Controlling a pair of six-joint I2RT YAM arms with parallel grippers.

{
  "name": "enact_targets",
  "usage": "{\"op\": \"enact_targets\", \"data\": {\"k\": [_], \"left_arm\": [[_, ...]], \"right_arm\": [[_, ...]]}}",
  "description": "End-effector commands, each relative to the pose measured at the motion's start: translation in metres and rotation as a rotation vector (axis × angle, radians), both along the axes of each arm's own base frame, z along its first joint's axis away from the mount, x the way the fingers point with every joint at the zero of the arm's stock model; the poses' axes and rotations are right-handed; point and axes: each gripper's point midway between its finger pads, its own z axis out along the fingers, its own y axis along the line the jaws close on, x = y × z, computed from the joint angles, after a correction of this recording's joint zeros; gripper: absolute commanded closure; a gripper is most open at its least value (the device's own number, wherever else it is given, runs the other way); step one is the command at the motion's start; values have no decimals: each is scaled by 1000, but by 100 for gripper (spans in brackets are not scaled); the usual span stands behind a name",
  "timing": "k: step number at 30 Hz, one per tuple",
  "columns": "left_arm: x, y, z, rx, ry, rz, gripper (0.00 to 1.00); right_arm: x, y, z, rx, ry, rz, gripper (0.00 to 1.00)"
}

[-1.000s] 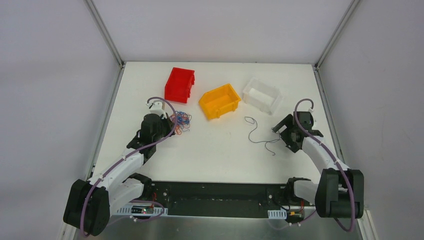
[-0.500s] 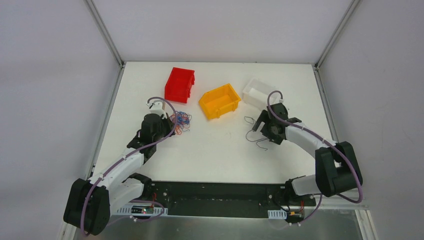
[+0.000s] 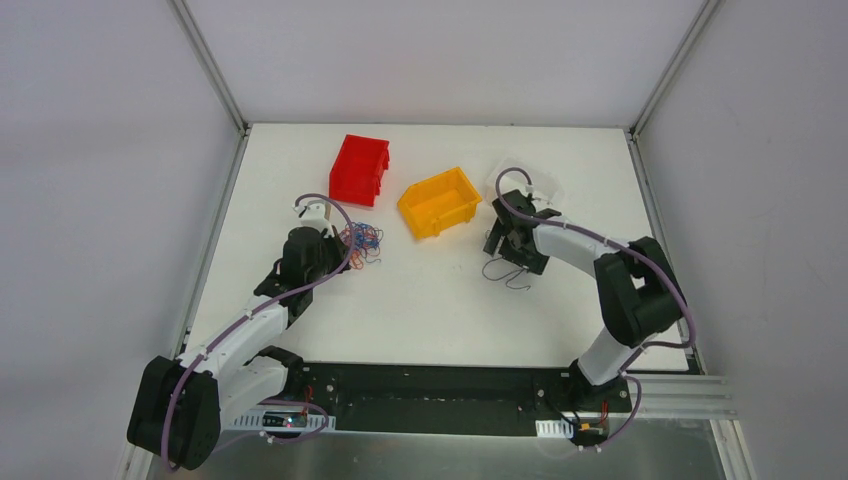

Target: Untangle the cables

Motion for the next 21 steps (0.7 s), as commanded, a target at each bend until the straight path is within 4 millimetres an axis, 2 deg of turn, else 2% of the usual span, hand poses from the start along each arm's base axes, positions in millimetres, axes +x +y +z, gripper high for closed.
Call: {"op": "enact_targets", "data": {"k": [1, 7, 12, 15, 18, 21], "left_arm": [[8, -9, 22, -19, -61, -34, 99], [7, -9, 24, -18, -68, -34, 99], [7, -8, 26, -18, -76, -32, 98], [7, -7, 26, -16, -76, -30, 98], [7, -7, 27, -17, -76, -31, 98], [7, -6, 26, -15, -76, -26, 98]], "right_arm": [[10, 2, -2, -78, 17, -54, 1], [14, -2, -3, -205, 16, -85, 1], [8, -10, -10, -293, 36, -52, 1], [4, -13, -15, -311, 43, -35, 9], [2, -6, -20, -273, 50, 10, 40], [3, 5, -22, -206, 50, 59, 96]]}}
